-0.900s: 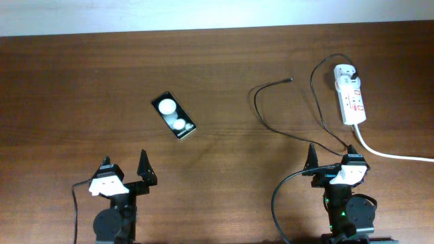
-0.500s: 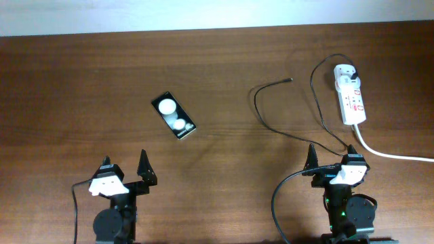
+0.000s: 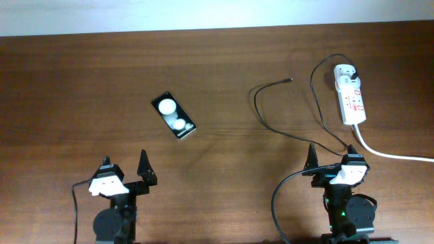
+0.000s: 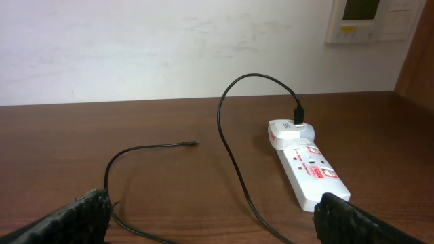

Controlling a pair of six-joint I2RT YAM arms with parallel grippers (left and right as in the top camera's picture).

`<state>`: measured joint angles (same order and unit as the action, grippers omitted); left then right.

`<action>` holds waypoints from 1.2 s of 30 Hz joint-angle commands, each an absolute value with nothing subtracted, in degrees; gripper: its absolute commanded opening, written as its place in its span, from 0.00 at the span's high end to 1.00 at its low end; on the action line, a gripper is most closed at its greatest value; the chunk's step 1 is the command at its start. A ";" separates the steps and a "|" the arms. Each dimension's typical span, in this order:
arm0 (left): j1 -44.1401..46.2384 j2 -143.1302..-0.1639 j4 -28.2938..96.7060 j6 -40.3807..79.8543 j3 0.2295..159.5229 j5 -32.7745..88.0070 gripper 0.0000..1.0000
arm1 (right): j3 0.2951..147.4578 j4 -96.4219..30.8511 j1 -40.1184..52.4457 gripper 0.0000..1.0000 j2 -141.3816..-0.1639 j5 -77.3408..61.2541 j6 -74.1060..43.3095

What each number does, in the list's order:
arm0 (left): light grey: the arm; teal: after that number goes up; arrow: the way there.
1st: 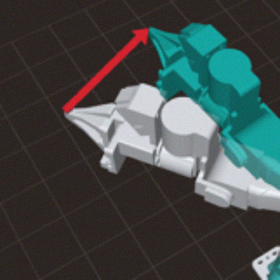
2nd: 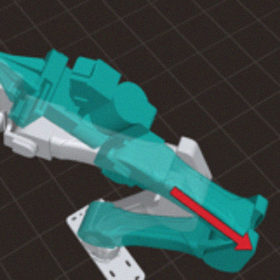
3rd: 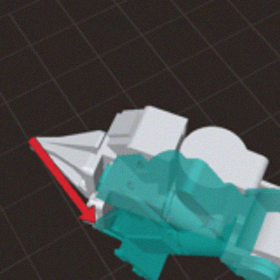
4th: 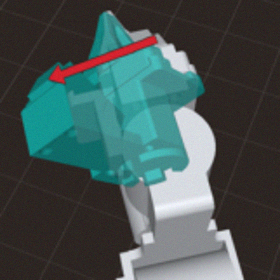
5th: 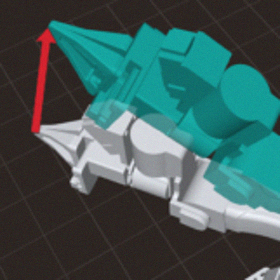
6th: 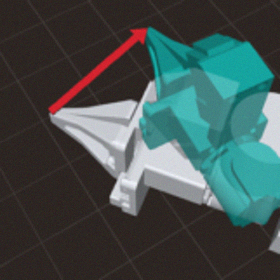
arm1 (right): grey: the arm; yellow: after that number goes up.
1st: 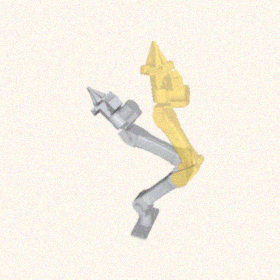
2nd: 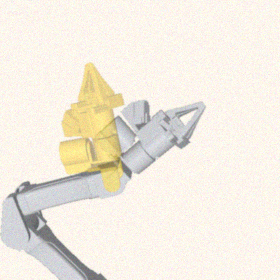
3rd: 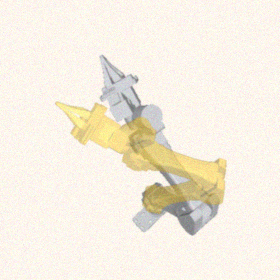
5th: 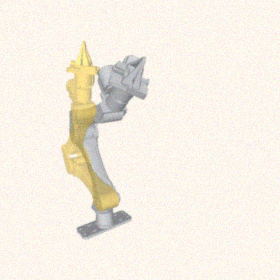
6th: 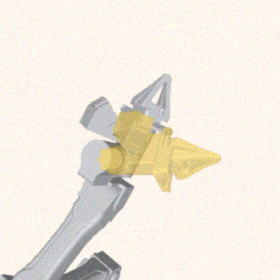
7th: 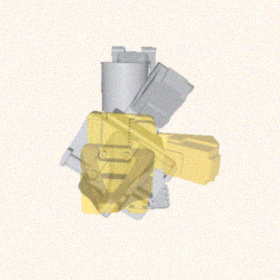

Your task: Plug charger to phone and switch on socket

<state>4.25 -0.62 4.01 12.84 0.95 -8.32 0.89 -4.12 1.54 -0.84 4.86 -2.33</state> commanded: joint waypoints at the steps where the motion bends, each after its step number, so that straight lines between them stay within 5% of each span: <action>1: 3.95 -0.40 3.92 12.29 0.54 -7.73 0.01 | 0.32 -4.16 1.87 0.02 -0.25 4.56 -1.93; 14: 3.95 -0.40 3.64 12.29 0.54 -7.97 0.01 | 0.32 -4.16 1.87 0.02 -0.25 4.56 -1.91; 23: 3.95 -0.40 -19.33 4.62 4.21 -7.70 0.01 | 0.32 -4.16 1.87 0.02 -0.25 4.56 -1.93; 31: 3.95 -16.45 -9.72 -2.46 24.14 -7.73 0.01 | 0.32 -4.16 1.87 0.01 -0.25 4.56 -1.93; 36: 3.97 -34.85 9.89 -2.44 46.50 -7.70 0.01 | 0.32 -4.16 1.87 0.02 -0.25 4.56 -1.93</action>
<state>4.19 -28.49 3.88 -1.39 37.52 -8.32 0.84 -4.03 1.54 -0.64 4.86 -2.35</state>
